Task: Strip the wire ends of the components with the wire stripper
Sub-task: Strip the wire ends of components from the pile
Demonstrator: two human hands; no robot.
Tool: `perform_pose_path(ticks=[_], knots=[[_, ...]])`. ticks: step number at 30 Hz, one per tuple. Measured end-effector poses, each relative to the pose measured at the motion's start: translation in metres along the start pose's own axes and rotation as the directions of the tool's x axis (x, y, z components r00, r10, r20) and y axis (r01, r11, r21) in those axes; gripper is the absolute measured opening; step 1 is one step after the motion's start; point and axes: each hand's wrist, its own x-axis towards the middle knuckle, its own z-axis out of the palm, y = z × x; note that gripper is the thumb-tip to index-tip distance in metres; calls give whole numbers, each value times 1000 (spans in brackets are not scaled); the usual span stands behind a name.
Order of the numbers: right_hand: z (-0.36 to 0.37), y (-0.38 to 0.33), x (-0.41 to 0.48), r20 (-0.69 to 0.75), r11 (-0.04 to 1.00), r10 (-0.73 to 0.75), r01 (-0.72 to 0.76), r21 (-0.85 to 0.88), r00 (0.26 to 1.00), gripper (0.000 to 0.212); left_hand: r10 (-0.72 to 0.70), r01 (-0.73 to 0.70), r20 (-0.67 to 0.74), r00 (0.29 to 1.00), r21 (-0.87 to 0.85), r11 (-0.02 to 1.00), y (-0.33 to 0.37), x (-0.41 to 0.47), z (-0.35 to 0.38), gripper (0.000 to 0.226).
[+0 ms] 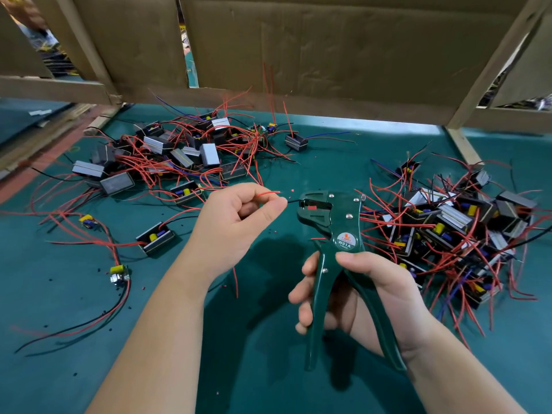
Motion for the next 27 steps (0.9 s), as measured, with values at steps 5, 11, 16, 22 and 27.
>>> perform_pose_path(ticks=[5, 11, 16, 22, 27], knots=[[1, 1, 0, -26, 999, 5, -6, -40, 1000, 49, -9, 9, 15, 1000, -10, 1000, 0, 0, 1, 7], [2, 0, -1, -83, 994, 24, -33, -104, 996, 48, 8, -8, 10, 1000, 20, 1000, 0, 0, 0, 9], [2, 1, -1, -94, 992, 20, -31, -123, 995, 36, 8, -9, 16, 1000, 30, 1000, 0, -1, 0, 7], [1, 2, 0, -87, 994, 32, -41, -106, 996, 36, 13, -14, 19, 1000, 60, 998, 1, -2, -1, 5], [1, 2, 0, -78, 993, 40, -48, -105, 996, 36, 12, -14, 21, 1000, 77, 997, 1, -2, -2, 5]])
